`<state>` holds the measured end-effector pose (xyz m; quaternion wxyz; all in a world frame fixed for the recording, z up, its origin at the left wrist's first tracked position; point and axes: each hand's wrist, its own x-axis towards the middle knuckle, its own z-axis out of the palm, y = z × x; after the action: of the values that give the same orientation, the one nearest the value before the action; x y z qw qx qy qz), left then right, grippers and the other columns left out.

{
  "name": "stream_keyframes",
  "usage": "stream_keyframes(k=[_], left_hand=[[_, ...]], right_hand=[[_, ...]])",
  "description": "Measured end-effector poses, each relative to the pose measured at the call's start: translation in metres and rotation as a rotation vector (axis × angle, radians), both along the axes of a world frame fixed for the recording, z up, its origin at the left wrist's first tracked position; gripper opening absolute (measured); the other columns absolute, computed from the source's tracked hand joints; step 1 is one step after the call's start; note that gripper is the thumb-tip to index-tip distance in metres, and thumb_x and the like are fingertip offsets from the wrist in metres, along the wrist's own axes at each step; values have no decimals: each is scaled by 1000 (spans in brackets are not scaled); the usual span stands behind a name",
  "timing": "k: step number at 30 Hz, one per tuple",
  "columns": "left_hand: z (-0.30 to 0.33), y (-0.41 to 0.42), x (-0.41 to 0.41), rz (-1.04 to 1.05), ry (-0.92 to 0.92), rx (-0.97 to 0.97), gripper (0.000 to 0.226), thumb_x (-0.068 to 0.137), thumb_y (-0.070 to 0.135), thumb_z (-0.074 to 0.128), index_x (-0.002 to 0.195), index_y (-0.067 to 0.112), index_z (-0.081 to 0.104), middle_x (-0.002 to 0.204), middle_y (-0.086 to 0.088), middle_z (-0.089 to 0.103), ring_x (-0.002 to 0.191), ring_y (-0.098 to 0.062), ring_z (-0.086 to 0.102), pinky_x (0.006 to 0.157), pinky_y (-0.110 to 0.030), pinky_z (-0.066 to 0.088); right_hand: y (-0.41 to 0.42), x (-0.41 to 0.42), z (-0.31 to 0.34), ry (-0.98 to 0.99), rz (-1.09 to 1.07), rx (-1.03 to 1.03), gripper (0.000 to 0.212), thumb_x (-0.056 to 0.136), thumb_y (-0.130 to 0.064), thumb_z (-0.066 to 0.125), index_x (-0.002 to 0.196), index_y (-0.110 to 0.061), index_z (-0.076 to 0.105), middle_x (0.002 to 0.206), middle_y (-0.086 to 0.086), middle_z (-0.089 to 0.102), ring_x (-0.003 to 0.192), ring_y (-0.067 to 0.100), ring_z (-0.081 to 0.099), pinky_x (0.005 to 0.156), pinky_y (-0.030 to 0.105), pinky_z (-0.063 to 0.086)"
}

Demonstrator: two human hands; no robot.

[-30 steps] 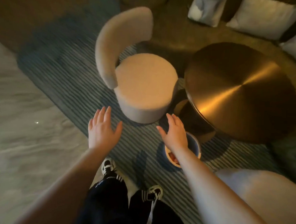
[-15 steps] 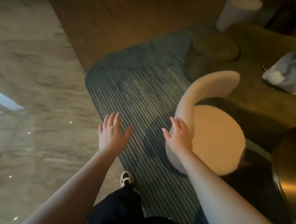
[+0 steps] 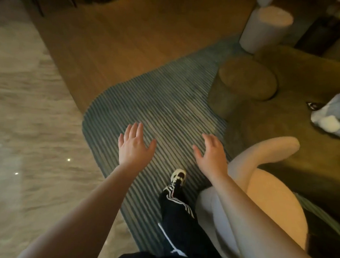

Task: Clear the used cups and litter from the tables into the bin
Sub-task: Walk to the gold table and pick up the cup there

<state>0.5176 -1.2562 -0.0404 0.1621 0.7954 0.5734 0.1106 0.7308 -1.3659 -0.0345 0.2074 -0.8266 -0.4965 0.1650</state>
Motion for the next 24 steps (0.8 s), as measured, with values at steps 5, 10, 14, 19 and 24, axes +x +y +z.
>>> stream_keyframes(k=[5, 10, 14, 19, 24], left_hand=[[-5, 162, 100, -61, 19, 30, 76, 91, 61, 30, 151, 18, 13, 158, -4, 15, 145, -20, 4, 117, -45, 4], [25, 320, 195, -78, 61, 63, 76, 91, 61, 32, 151, 18, 16, 156, -4, 22, 144, -20, 11, 117, -45, 8], [47, 419, 265, -91, 73, 105, 76, 91, 60, 33, 150, 16, 20, 154, -5, 26, 143, -22, 16, 116, -45, 11], [43, 530, 361, -178, 74, 91, 75, 90, 61, 33, 149, 15, 21, 154, -5, 28, 142, -22, 18, 115, -48, 16], [13, 661, 478, -263, 55, 104, 75, 90, 61, 31, 149, 15, 23, 153, -7, 29, 142, -23, 19, 115, -48, 16]], right_hand=[[153, 104, -15, 11, -29, 0, 58, 95, -47, 43, 144, -15, 36, 152, 12, 30, 140, 27, 25, 111, 45, 29], [302, 211, 2, -7, -63, -16, 58, 95, -48, 43, 142, -15, 38, 150, 12, 33, 137, 28, 29, 109, 41, 33], [397, 281, 20, -9, -103, -4, 58, 95, -50, 41, 141, -15, 38, 150, 12, 34, 139, 28, 28, 109, 42, 33], [494, 364, 22, 8, -171, 15, 56, 96, -48, 43, 141, -14, 40, 149, 12, 36, 137, 28, 30, 109, 43, 34], [607, 461, -2, -21, -258, 38, 54, 96, -43, 47, 140, -12, 41, 148, 14, 37, 137, 29, 30, 110, 41, 31]])
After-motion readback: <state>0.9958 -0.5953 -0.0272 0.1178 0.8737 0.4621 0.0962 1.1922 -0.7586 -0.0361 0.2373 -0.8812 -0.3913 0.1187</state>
